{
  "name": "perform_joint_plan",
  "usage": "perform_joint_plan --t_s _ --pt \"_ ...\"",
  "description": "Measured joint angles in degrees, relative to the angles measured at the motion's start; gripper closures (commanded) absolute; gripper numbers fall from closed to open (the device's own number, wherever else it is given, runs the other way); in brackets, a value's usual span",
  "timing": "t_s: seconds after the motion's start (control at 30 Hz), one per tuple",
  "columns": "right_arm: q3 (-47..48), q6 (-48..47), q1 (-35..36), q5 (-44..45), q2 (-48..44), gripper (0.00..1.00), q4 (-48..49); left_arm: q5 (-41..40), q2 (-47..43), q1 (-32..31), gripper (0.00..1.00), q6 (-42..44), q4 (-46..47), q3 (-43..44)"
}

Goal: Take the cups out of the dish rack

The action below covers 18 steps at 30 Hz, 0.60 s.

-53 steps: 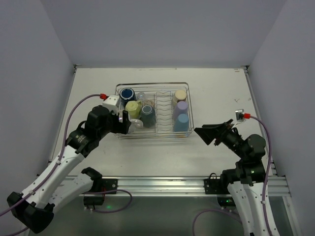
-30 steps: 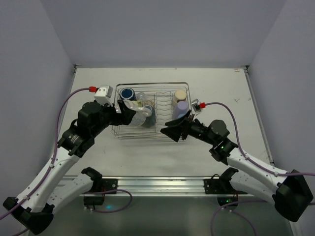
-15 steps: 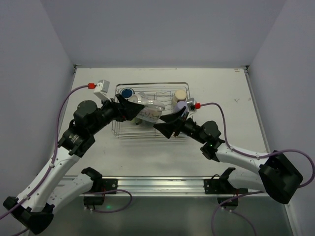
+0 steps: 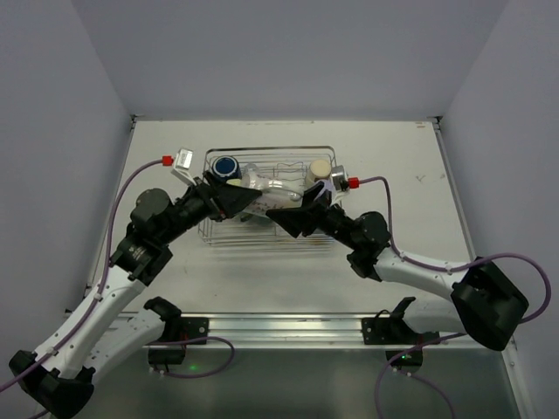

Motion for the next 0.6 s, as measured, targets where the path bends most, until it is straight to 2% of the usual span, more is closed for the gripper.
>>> perform_joint_plan --t_s 0.03,0.1,0.13,0.17,0.23,0.37,0.6 --pt "0.2 0.6 0.3 -0.1 0.2 0.68 0.8 0.4 -0.3 0.0 0.91 -0.9 1.0 -0.4" --pt "0.3 3.7 0.9 -0.7 0.5 0.84 2.8 0.6 -0.9 0.1 0.72 -3.0 2.7 -1.2" --pt "0.3 4.8 1.2 -1.3 0.7 0.91 4.2 0.9 -1.4 0.2 0.48 -4.5 3.7 -1.5" --pt "0.4 5.9 1.7 -1.9 0.7 1.00 6.0 1.2 -1.9 0.2 0.36 -6.1 4.2 -1.6" --pt "0.5 6.8 2.1 -3.0 0.2 1.00 8.2 1.6 -3.2 0.0 0.15 -6.9 4.0 -1.6" --pt "-1.6 7.5 2.7 -3.2 -2.8 1.00 6.5 1.6 -4.1 -0.8 0.00 -3.0 0.0 -0.4" --pt "-5.0 7.0 1.4 1.1 -16.5 1.00 -7.5 -1.6 -8.0 -0.5 0.00 9.2 -2.8 0.2"
